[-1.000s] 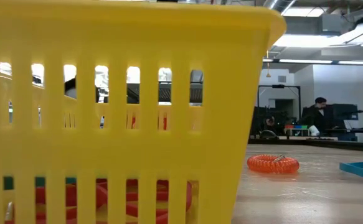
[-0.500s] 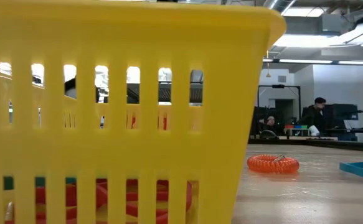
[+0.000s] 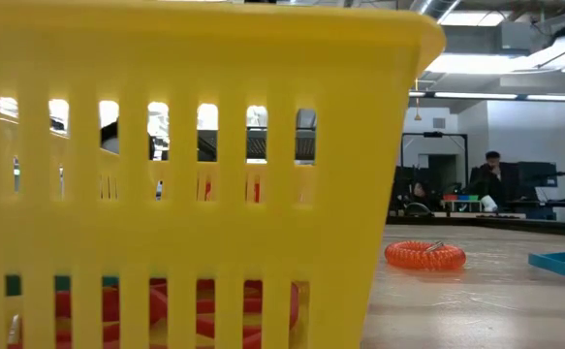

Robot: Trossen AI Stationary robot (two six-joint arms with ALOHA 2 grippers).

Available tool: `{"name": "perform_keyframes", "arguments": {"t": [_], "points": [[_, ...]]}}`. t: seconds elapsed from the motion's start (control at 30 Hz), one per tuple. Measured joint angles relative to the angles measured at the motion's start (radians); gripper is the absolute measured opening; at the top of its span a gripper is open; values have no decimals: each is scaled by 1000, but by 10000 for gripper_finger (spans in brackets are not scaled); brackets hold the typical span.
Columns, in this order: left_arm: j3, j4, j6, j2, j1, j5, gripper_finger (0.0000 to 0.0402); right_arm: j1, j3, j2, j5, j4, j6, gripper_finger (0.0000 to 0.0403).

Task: Pick & Place Office Desk Supplies
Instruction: Put the red rubber band into the bottom yellow bin

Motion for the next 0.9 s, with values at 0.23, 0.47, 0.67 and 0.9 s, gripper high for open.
{"name": "perform_keyframes", "arguments": {"t": [0.23, 0.47, 0.67, 0.9], "points": [[0, 0, 28, 0, 0, 23, 4, -28, 0, 0, -90, 7, 73, 181], [0, -180, 126, -74, 0, 27, 3, -39, -2, -32, -93, -12, 52, 279], [0, -483, 136, -250, -5, 26, 2, -39, 0, -131, -46, -172, 2, 288], [0, -746, 183, -376, -15, 26, 3, -52, 0, -208, 68, -480, 109, 286]]}}
